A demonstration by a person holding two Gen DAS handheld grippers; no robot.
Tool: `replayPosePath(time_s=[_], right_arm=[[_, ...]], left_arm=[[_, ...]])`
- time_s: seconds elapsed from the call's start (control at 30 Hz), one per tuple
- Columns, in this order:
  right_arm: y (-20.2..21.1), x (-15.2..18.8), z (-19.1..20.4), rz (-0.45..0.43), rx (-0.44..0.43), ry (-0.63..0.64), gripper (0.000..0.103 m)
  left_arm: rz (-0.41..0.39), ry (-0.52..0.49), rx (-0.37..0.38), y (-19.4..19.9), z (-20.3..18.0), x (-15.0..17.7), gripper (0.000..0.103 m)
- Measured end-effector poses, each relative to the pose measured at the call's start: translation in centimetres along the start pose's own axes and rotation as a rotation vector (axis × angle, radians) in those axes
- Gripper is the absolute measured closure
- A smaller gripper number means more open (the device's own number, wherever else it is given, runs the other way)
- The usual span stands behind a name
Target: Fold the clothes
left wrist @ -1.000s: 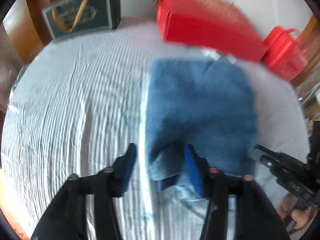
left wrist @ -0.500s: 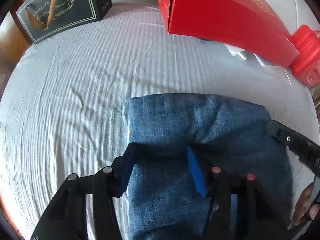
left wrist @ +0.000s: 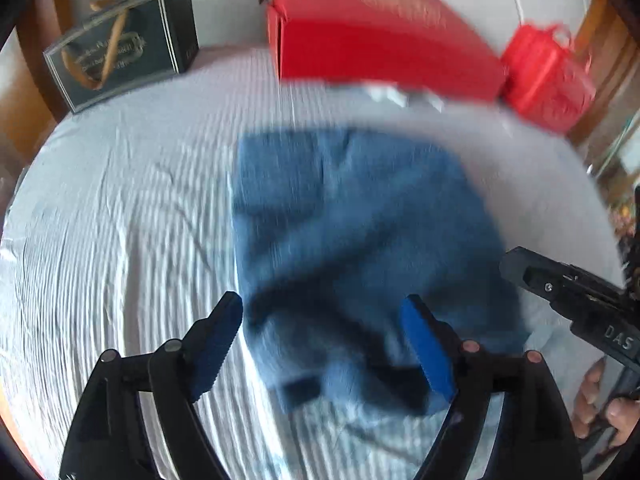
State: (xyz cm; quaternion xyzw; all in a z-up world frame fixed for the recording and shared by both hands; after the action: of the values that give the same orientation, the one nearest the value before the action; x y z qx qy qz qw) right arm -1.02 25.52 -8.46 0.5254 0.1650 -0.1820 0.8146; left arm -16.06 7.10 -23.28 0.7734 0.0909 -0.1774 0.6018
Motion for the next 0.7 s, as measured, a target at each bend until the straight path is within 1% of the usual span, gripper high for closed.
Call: replayPosePath(time_s=[0.03, 0.07, 0.1, 0.17, 0.2, 0.23, 0.27, 0.47, 0.53, 0.57, 0.6, 0.63, 0.67, 0.7], right_arm=[[-0.7, 0.8, 0.0, 0.039, 0.011, -0.008, 0.073], [-1.4, 1.6, 0.0, 0.078, 0.023, -0.015, 0.073], [-2.0, 2.4, 0.1, 0.107, 0.053, 0.0, 0.073], [-2.3, 2.7, 0.7, 0.101, 0.088, 0.033, 0.073], [-2.4, 2.8, 1.0, 0.099, 0.105, 0.05, 0.073], [-2.6, 3.0, 1.2, 0.097, 0.122, 0.066, 0.073], [-2.7, 2.9, 1.4, 0.1, 0.13, 0.072, 0.072], [-2.8, 2.5, 1.2, 0.106, 0.124, 0.072, 0.07], [-2.0, 2.0, 0.7, 0.104, 0.114, 0.046, 0.065], [-1.3, 1.8, 0.4, 0.094, 0.107, 0.029, 0.065], [-0.6, 1.5, 0.2, 0.069, 0.099, 0.017, 0.062], [-0.4, 1.0, 0.0, 0.056, 0.1, 0.011, 0.055], [-0.2, 0.5, -0.2, 0.042, 0.102, 0.006, 0.052], [0.1, 0.1, -0.4, 0.03, 0.102, 0.0, 0.042]], left_arm=[[0.013, -0.014, -0.006, -0.4, -0.3, 0.6, 0.029], [0.047, -0.022, -0.023, -1.6, -0.1, 1.4, 0.029], [0.064, -0.012, -0.019, -2.3, 0.1, 2.0, 0.028], [0.059, 0.032, 0.005, -3.0, 0.8, 2.6, 0.02], [0.049, 0.04, 0.007, -2.8, 1.0, 2.3, 0.01], [0.04, 0.046, 0.009, -2.5, 1.2, 2.0, 0.003], [0.03, 0.053, 0.011, -2.3, 1.5, 1.7, 0.0], [-0.03, 0.092, 0.021, -0.9, 2.8, -0.2, 0.001], [-0.05, 0.105, 0.024, -0.4, 3.2, -0.8, 0.001], [-0.06, 0.111, 0.026, -0.2, 3.4, -1.2, 0.001], [-0.069, 0.118, 0.028, 0.0, 3.7, -1.5, 0.001], [-0.079, 0.124, 0.029, 0.3, 3.9, -1.8, 0.001], [-0.089, 0.131, 0.031, 0.5, 4.1, -2.1, 0.0], [-0.075, 0.141, 0.039, -0.1, 4.3, -2.6, 0.0]])
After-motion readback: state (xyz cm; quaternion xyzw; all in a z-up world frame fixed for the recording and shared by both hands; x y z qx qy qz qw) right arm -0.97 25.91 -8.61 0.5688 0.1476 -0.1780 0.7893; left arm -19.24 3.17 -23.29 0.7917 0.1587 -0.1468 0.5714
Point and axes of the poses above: each gripper's, at about its wrist camera, not at the fingertips, and y roughly against the way its jaws point, z to its left, x to its underside, the point moved 4 cm from there along -y, roughly the way its jaws point, and after that the axes turned 2 degrees about x, right-handed, at the moved point
